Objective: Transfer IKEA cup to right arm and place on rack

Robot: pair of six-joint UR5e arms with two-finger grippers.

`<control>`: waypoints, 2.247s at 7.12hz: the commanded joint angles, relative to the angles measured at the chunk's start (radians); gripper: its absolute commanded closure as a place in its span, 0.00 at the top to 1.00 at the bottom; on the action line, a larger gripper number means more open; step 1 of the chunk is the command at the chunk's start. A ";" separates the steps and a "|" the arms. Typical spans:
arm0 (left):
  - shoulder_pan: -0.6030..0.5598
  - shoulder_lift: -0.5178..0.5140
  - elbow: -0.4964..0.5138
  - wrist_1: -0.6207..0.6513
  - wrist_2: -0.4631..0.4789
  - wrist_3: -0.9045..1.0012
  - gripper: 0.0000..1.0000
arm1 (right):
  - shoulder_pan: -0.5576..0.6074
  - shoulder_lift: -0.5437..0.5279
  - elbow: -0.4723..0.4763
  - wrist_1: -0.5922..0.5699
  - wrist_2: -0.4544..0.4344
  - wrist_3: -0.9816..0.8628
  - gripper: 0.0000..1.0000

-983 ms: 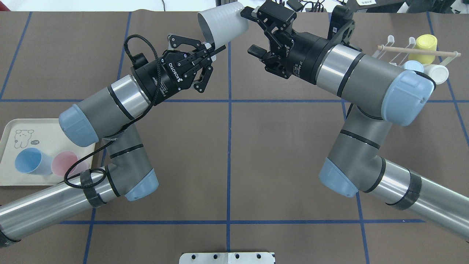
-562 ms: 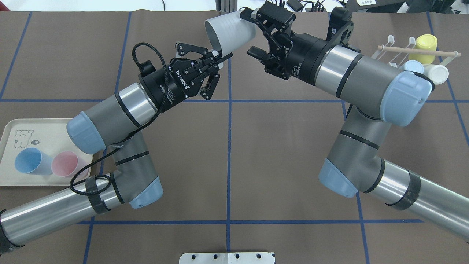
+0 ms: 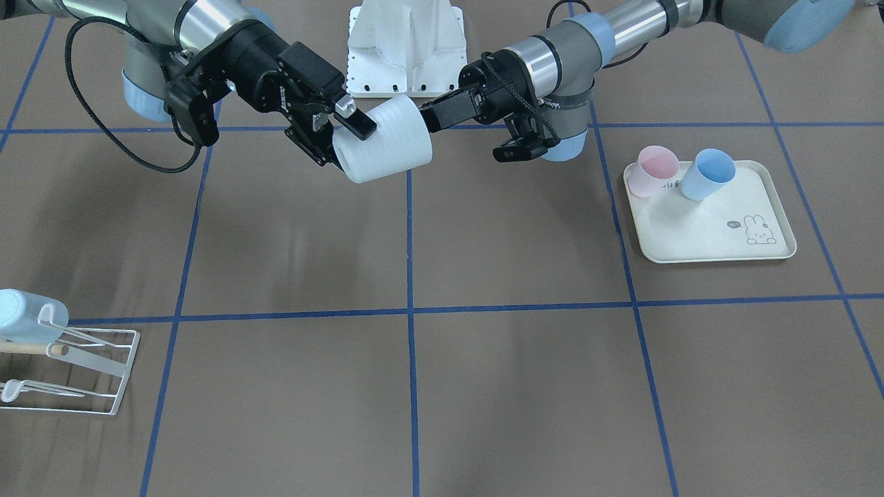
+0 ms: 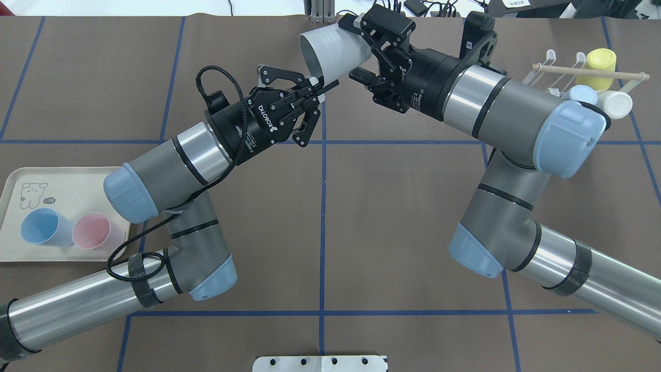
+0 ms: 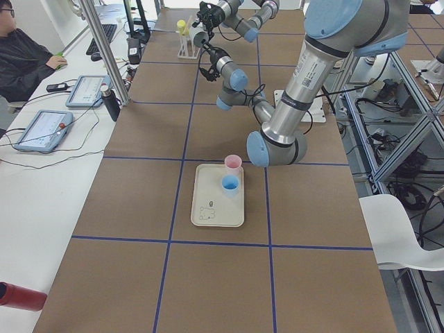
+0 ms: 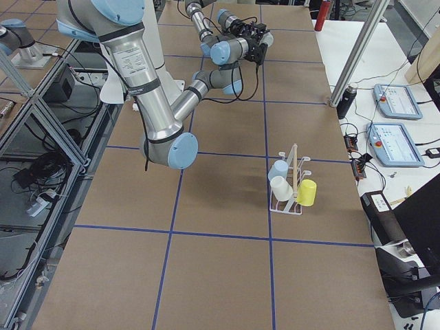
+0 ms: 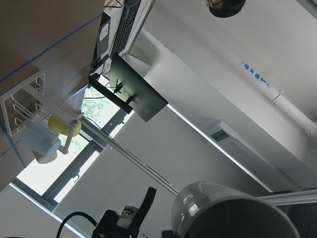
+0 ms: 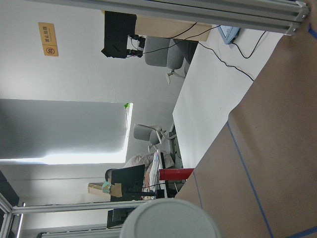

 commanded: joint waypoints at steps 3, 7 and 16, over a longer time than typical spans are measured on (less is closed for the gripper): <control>0.007 -0.005 0.001 0.008 0.005 0.000 0.00 | 0.000 0.000 0.000 0.000 0.000 0.000 0.97; 0.023 -0.020 0.011 0.006 0.032 0.000 0.00 | 0.002 0.000 0.000 0.000 0.000 0.000 0.89; 0.013 -0.013 0.008 -0.006 0.017 0.119 1.00 | 0.142 -0.034 0.000 -0.037 0.011 -0.125 0.00</control>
